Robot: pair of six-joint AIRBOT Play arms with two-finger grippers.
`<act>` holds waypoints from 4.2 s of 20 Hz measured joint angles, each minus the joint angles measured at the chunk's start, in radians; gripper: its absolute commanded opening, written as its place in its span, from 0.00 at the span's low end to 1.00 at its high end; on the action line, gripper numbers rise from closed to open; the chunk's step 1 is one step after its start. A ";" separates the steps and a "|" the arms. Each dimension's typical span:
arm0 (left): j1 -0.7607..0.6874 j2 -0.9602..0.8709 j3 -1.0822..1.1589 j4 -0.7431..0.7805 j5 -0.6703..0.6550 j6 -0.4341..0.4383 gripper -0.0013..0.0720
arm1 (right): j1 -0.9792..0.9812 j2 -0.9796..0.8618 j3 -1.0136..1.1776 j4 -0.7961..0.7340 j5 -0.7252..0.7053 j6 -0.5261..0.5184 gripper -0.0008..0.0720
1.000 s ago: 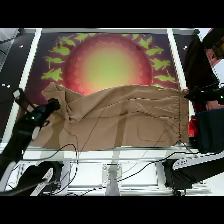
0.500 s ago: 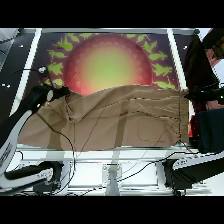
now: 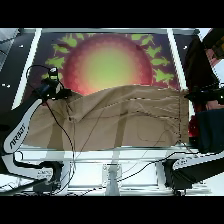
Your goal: Fold the clothes and pants, and hang the long-sleeved shirts on hangers.
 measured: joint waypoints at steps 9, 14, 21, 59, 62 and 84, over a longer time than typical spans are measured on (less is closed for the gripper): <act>0.016 -0.007 0.133 0.032 0.105 0.004 0.05 | 0.000 0.000 0.000 0.024 -0.010 0.000 0.05; 0.065 0.017 0.328 0.035 0.171 0.004 0.05 | 0.000 0.000 0.000 0.100 -0.042 0.006 0.05; 0.156 0.140 0.361 0.031 0.062 0.034 0.04 | 0.001 0.000 0.000 0.153 -0.153 0.023 0.05; 0.372 0.209 -0.294 0.008 0.304 -0.165 0.05 | 0.113 0.000 0.000 -0.026 -0.468 0.175 0.05; 0.372 0.193 -0.294 0.002 0.396 -0.174 0.05 | 0.123 0.000 0.000 -0.036 -0.477 0.186 0.05; 0.541 0.709 -0.264 0.022 0.037 0.137 0.18 | -0.048 0.331 0.107 -0.294 0.139 0.243 0.31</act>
